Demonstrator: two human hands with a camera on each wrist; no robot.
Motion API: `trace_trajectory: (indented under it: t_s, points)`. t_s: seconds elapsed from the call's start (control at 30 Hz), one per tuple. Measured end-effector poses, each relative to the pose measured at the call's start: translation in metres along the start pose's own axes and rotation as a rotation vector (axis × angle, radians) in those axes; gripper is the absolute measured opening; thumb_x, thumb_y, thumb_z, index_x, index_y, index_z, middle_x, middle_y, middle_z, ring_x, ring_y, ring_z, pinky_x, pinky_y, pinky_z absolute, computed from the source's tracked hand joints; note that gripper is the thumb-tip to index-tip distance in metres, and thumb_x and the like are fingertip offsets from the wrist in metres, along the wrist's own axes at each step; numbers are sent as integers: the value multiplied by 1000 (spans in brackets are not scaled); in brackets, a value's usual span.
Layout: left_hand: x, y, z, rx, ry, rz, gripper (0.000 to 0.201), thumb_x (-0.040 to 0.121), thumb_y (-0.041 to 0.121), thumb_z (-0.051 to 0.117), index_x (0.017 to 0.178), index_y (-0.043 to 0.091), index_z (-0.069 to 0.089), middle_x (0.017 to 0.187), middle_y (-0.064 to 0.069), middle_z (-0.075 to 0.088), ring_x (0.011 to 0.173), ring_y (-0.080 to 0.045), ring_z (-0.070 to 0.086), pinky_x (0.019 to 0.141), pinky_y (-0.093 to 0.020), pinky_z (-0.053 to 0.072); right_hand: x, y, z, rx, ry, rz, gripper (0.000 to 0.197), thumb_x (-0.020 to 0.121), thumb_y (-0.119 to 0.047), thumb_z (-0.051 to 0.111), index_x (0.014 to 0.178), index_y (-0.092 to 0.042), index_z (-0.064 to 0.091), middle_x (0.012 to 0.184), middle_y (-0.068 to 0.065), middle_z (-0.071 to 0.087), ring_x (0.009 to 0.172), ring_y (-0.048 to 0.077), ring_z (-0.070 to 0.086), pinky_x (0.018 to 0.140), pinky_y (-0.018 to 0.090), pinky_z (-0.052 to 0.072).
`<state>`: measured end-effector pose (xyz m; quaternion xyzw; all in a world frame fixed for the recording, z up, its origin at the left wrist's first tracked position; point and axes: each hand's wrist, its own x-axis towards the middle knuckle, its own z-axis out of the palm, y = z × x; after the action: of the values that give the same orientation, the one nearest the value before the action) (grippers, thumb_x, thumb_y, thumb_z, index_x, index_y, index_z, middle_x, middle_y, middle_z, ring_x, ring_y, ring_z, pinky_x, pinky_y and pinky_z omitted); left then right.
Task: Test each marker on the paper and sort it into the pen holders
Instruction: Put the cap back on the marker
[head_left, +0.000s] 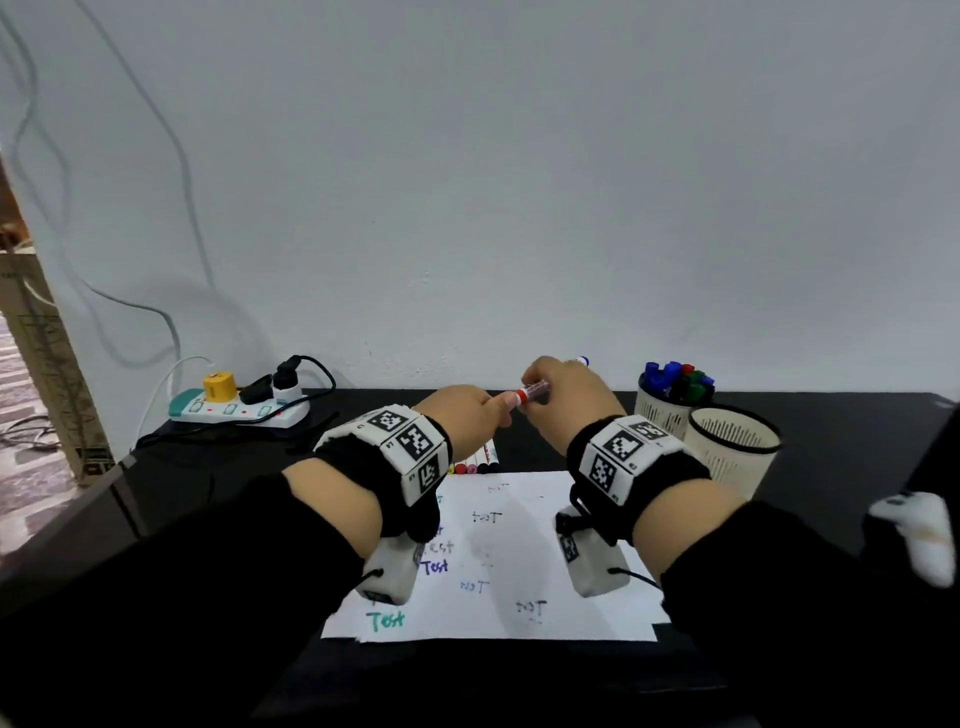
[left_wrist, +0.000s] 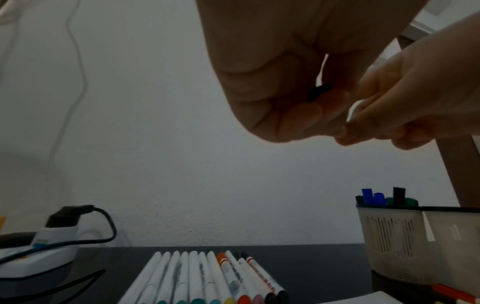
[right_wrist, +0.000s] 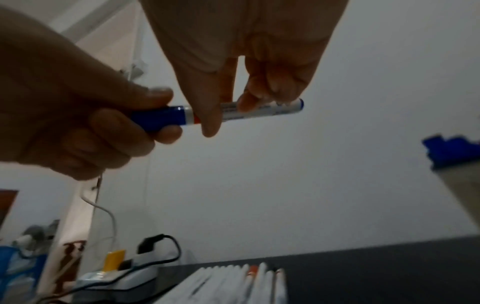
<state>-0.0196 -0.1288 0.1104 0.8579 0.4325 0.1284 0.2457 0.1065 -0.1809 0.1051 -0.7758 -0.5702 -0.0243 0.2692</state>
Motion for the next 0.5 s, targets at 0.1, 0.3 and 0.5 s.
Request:
trace_trajectory:
  t_s: [0.1, 0.3, 0.5]
  points:
    - [10, 13, 11, -28, -30, 45, 57, 99, 51, 15, 111, 16, 59, 88, 2, 65, 88, -18, 59, 81, -29, 41, 1, 21, -13, -102, 16, 79, 16, 94, -17, 46, 110, -14, 47, 99, 10, 57, 92, 30, 57, 71, 32, 41]
    - [37, 24, 60, 271, -214, 20, 61, 98, 53, 19, 144, 15, 31, 148, -8, 36, 136, -26, 34, 111, -38, 26, -4, 74, -46, 50, 148, 324, 15, 96, -17, 41, 109, -9, 42, 87, 11, 55, 80, 32, 56, 68, 32, 41]
    - [58, 42, 110, 466, -388, 53, 65, 98, 51, 23, 149, 11, 17, 155, -11, 16, 141, -28, 24, 113, -40, 23, -12, 122, -65, 96, 216, 465, 12, 97, -26, 41, 101, -16, 44, 89, 4, 52, 81, 24, 49, 73, 30, 39]
